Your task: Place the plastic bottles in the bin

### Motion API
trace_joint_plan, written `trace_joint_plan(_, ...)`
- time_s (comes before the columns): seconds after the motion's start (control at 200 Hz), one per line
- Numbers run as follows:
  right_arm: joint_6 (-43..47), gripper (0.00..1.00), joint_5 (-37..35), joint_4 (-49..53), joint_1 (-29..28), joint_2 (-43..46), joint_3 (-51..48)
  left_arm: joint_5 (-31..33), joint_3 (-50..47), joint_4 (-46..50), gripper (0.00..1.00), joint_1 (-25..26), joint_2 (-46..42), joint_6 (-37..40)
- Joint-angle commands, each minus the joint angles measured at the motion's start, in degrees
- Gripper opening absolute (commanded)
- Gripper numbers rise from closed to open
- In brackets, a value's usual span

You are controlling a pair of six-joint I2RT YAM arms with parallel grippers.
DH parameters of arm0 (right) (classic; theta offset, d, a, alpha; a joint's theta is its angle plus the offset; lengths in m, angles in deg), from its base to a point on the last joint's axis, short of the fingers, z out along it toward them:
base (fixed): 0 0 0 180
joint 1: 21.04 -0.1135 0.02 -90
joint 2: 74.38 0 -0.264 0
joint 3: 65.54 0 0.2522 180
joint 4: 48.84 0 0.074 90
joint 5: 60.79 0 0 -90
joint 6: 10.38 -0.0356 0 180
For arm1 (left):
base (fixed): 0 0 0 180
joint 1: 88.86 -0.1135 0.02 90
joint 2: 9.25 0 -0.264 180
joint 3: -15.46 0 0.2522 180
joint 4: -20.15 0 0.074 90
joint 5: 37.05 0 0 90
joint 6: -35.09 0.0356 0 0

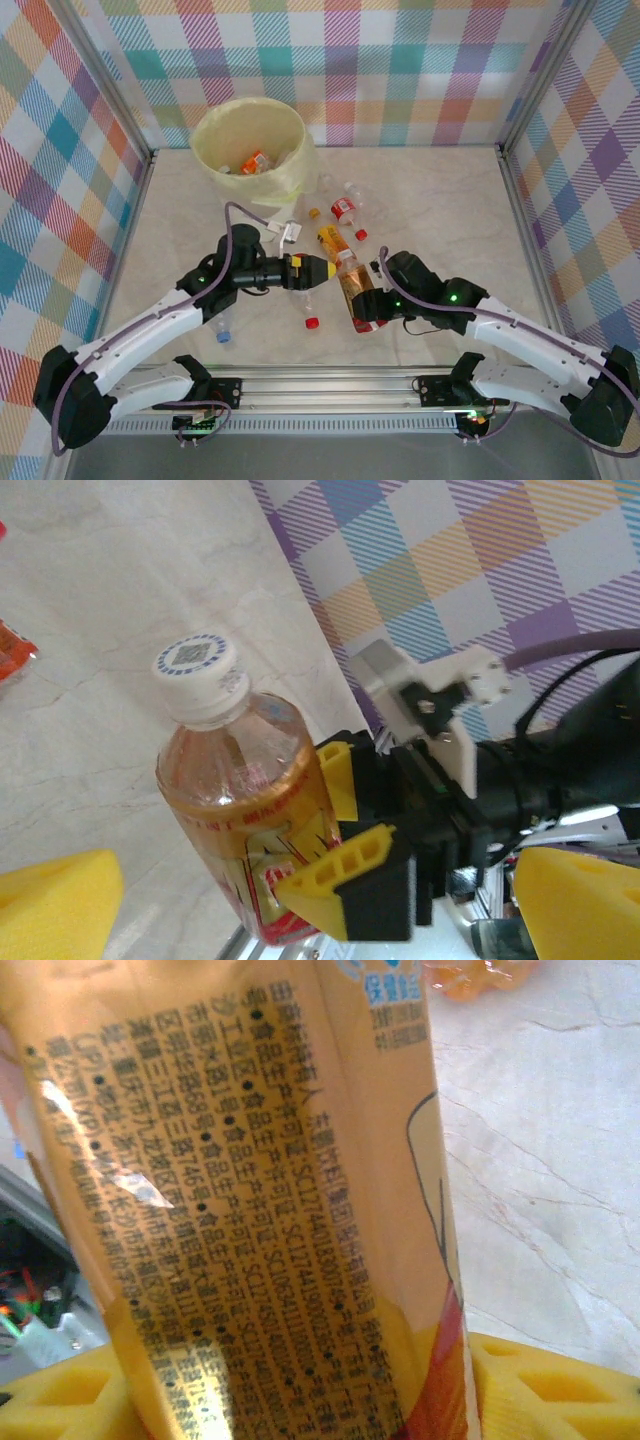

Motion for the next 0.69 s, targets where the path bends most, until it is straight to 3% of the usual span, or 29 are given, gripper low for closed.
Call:
trace_joint_plan(0.0, -0.8, 0.62, 3.8, -3.1, 0.2, 0.5, 1.6, 4.0, -0.2, -6.8, 1.0, 2.7, 2.7, -5.7)
trace_joint_plan(0.29, -1.1, 0.62, 4.5, -6.2, 0.3, 1.1, 1.8, 11.0, 6.1, 0.2, 0.97, 9.3, 9.0, -4.6)
trace_joint_plan(0.69, -2.0, 0.62, 5.9, -8.7, 0.3, 2.8, 0.0, 13.0, 6.8, -1.8, 0.82, 11.0, 12.0, -7.1)
